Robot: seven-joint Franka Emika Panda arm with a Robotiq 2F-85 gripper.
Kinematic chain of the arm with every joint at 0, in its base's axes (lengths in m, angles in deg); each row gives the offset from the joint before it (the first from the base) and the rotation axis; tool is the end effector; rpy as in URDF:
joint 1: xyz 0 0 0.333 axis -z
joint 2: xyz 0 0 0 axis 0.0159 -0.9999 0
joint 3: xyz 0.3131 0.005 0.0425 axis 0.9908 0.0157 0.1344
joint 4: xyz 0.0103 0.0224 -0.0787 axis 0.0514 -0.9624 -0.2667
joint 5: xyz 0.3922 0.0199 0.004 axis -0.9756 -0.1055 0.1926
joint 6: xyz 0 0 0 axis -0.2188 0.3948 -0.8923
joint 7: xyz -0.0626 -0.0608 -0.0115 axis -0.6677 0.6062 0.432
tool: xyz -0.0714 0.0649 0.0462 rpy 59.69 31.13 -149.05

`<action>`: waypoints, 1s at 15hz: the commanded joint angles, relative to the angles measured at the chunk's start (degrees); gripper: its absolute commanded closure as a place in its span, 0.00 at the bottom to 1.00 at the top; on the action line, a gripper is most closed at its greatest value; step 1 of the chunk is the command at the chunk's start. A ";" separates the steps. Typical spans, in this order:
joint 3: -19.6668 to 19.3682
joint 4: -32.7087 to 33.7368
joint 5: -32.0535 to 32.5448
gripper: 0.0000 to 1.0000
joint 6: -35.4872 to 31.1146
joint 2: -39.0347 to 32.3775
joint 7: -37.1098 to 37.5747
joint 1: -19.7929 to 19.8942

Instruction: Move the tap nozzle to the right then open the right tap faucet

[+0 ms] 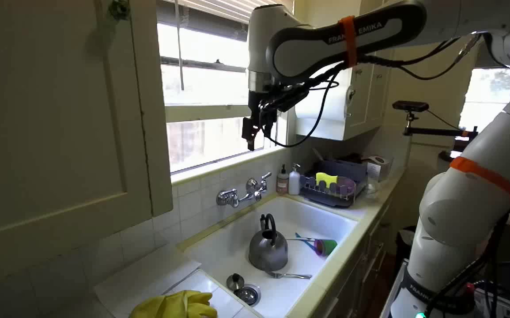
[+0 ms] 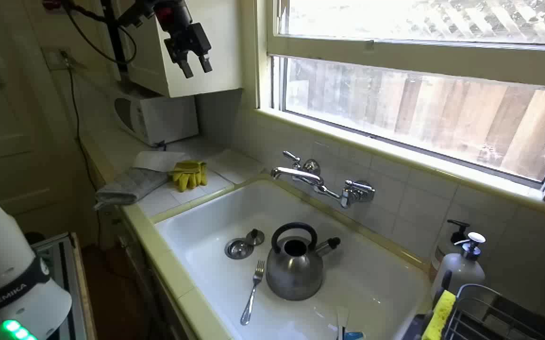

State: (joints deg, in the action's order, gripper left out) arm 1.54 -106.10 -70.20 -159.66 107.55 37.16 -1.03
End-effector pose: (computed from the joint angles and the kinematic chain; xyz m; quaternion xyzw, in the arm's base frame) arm 0.4181 0.1506 0.5718 0.9797 0.0929 0.1232 0.1280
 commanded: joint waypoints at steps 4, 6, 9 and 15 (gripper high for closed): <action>-1.43 0.19 0.82 0.00 0.29 -0.31 0.67 -1.84; -1.43 0.19 0.82 0.00 0.29 -0.31 0.67 -1.84; -1.43 0.19 0.82 0.00 0.29 -0.31 0.67 -1.84; -2.29 -1.11 3.40 0.00 0.19 -0.62 2.99 0.17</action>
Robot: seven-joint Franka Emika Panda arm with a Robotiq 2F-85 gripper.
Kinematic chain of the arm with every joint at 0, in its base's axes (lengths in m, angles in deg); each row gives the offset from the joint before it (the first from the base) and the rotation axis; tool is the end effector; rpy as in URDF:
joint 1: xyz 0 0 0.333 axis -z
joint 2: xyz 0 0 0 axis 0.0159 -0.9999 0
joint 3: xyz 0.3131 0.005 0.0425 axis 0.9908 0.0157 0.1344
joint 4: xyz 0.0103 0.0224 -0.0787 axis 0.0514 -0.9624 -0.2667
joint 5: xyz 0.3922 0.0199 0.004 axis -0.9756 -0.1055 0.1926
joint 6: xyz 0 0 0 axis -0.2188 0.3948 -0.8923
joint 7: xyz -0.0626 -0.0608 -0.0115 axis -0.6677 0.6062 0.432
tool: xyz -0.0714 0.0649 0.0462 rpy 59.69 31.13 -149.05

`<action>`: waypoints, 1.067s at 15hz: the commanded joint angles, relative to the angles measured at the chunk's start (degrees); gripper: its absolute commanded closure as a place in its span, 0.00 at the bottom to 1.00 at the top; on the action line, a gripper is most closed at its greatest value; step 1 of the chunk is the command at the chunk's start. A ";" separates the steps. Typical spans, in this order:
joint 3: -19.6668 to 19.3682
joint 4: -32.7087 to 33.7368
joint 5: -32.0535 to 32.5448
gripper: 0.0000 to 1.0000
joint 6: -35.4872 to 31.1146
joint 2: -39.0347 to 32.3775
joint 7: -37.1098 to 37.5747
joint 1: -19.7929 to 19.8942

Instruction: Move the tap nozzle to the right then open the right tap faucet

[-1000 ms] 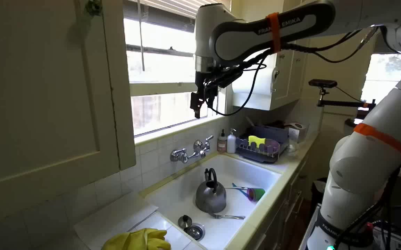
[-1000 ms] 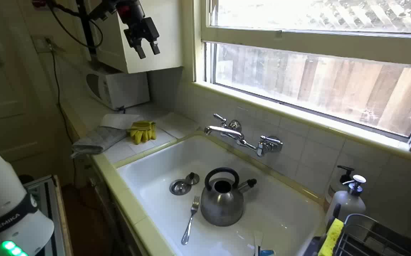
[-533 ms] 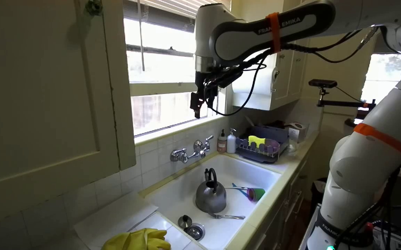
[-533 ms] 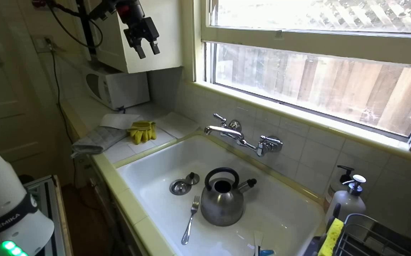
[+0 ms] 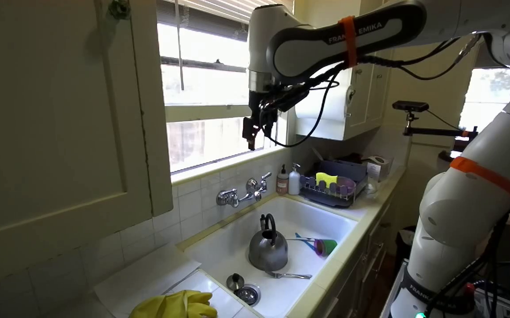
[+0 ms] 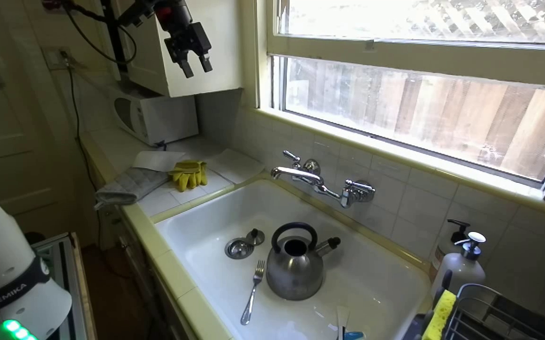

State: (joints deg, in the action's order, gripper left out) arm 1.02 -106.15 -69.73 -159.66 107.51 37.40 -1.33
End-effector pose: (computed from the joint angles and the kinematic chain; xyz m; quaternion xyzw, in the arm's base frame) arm 0.4188 0.1479 0.5718 0.9796 0.0904 0.1235 0.1299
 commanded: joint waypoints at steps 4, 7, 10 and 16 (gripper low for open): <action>-6.58 -8.96 4.97 0.00 -2.64 1.50 8.57 4.01; -10.53 -17.67 4.71 0.00 -10.42 3.09 10.51 5.98; -12.79 -24.82 5.49 0.00 -19.61 2.03 13.02 9.27; -17.59 -33.98 7.82 0.00 -38.61 -3.83 13.03 18.97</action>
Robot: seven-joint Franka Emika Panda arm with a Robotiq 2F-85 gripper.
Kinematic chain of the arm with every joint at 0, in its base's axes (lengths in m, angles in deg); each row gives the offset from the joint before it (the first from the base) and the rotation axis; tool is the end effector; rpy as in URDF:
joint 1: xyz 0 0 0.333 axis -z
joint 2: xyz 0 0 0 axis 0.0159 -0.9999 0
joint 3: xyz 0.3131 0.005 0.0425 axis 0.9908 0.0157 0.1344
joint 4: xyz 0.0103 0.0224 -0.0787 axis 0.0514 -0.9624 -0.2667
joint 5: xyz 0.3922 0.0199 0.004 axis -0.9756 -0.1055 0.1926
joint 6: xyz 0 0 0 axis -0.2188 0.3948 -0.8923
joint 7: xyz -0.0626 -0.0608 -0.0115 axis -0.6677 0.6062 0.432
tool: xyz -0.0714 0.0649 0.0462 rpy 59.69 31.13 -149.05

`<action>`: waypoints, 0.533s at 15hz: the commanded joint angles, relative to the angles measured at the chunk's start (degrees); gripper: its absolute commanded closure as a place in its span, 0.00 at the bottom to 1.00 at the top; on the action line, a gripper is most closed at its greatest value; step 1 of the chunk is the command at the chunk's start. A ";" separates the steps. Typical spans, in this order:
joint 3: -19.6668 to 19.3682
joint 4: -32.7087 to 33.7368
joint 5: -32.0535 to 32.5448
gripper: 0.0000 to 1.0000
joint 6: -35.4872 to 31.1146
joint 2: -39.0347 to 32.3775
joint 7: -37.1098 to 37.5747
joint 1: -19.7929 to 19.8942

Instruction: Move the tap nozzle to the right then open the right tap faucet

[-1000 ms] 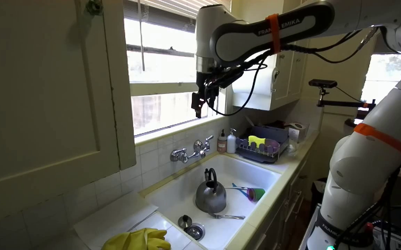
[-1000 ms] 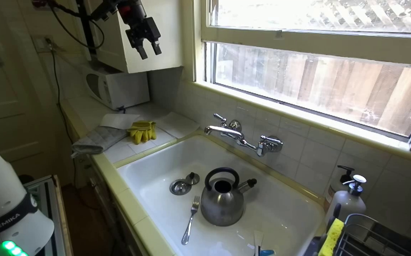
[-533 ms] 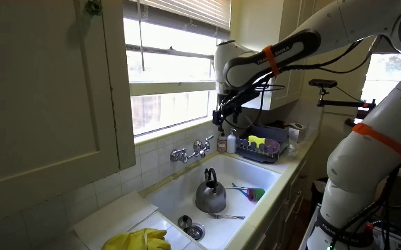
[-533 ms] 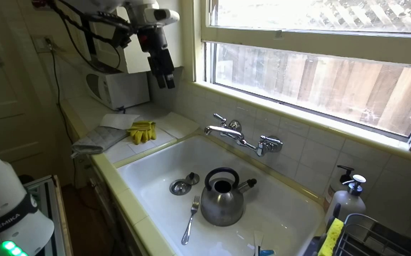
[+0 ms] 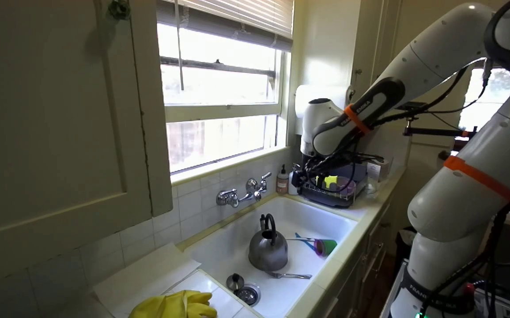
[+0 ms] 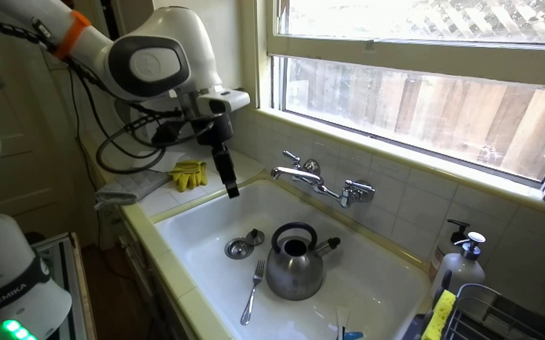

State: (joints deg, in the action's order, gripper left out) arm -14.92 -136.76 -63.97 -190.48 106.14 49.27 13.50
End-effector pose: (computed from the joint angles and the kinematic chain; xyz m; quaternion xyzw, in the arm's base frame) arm 0.3838 -0.0794 0.3672 0.9729 -0.1872 0.0966 0.0949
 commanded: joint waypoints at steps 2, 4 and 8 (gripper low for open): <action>-3.18 -2.03 2.07 0.00 -12.95 -7.42 0.21 7.11; -4.49 -1.59 1.79 0.00 -17.31 -11.76 -0.45 8.95; -5.59 -0.84 0.93 0.00 -15.42 -12.44 -0.71 8.45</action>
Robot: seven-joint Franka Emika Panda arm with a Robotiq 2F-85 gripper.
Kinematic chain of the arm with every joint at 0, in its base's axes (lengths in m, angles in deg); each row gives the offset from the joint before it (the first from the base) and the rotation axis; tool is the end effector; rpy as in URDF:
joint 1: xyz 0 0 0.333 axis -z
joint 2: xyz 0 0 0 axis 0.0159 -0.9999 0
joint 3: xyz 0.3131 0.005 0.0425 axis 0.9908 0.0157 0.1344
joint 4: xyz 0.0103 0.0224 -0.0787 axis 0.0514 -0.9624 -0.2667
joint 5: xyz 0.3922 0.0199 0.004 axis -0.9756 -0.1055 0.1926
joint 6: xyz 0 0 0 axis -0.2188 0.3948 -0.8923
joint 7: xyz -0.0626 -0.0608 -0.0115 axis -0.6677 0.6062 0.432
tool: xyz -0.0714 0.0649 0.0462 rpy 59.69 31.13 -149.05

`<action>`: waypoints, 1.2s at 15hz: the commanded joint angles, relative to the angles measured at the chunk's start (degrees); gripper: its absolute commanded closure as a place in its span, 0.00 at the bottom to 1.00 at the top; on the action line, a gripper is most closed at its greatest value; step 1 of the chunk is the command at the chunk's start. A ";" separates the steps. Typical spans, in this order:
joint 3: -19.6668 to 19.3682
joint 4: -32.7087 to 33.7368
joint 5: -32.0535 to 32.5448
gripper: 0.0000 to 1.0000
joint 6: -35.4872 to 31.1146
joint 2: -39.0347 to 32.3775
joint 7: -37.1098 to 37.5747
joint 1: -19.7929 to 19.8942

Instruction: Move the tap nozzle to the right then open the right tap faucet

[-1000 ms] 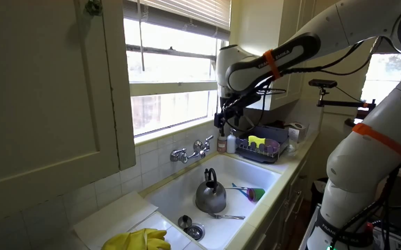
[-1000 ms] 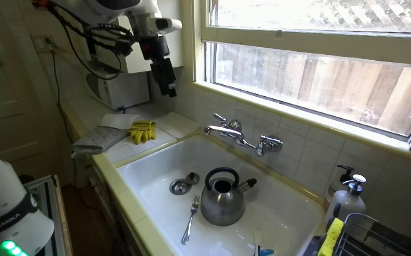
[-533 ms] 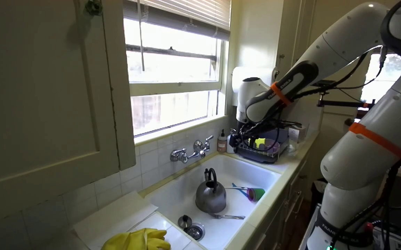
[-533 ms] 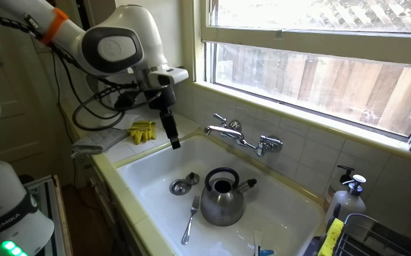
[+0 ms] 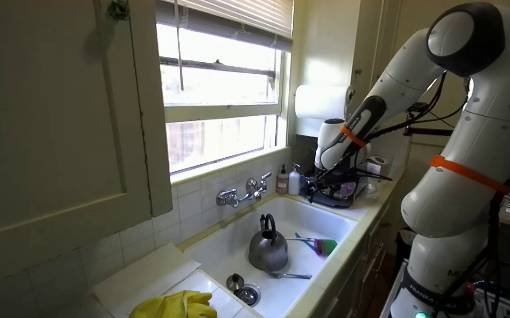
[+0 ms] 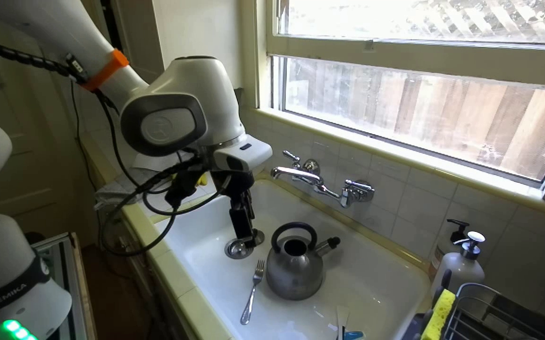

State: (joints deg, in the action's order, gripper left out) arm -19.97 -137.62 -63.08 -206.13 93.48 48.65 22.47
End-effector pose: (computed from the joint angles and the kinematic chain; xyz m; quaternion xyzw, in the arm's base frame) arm 0.3748 -0.1662 0.3001 0.9541 -0.2721 0.1042 0.0698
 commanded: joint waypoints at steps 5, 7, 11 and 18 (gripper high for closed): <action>-0.83 1.01 0.10 0.00 0.14 -1.15 -0.04 -0.79; -0.82 1.03 0.10 0.00 0.14 -1.15 -0.04 -0.79; -0.07 1.76 1.71 0.00 -4.48 -3.73 1.58 -0.91; 0.50 4.00 -6.50 0.00 -25.76 -17.49 -6.36 -3.71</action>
State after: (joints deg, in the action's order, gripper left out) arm -19.90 -135.44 -65.02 -224.21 83.36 46.14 20.16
